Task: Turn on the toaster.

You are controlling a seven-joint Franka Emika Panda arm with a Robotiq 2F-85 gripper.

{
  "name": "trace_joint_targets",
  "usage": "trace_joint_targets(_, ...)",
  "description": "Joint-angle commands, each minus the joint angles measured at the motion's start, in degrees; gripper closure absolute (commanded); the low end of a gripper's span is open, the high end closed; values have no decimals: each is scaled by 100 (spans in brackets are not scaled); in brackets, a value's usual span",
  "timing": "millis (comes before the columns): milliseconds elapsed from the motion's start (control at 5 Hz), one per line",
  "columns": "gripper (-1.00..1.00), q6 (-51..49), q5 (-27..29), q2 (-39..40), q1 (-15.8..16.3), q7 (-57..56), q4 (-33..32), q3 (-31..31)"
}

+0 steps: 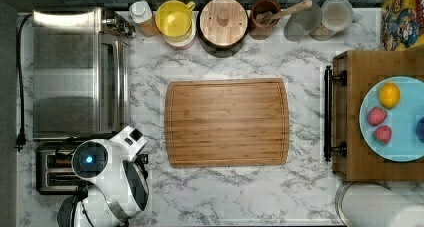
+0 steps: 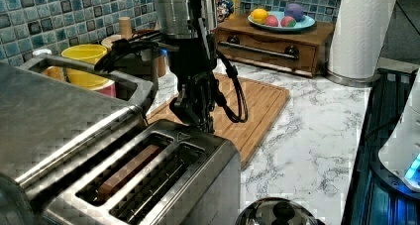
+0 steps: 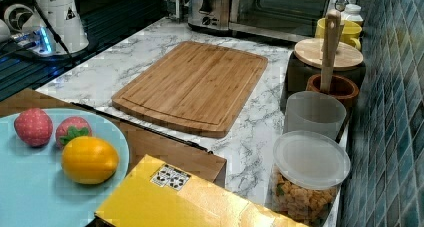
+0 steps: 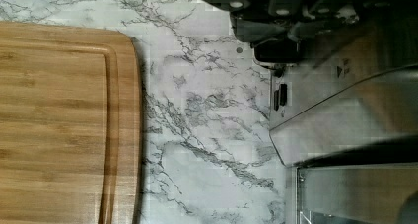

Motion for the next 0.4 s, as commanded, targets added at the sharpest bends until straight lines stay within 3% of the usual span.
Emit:
trace_joint_targets(200,100,691,-151,1044,148,243,-638,10)
trace_joint_targets(400,100,691,-164,1047,113,252,-638,44)
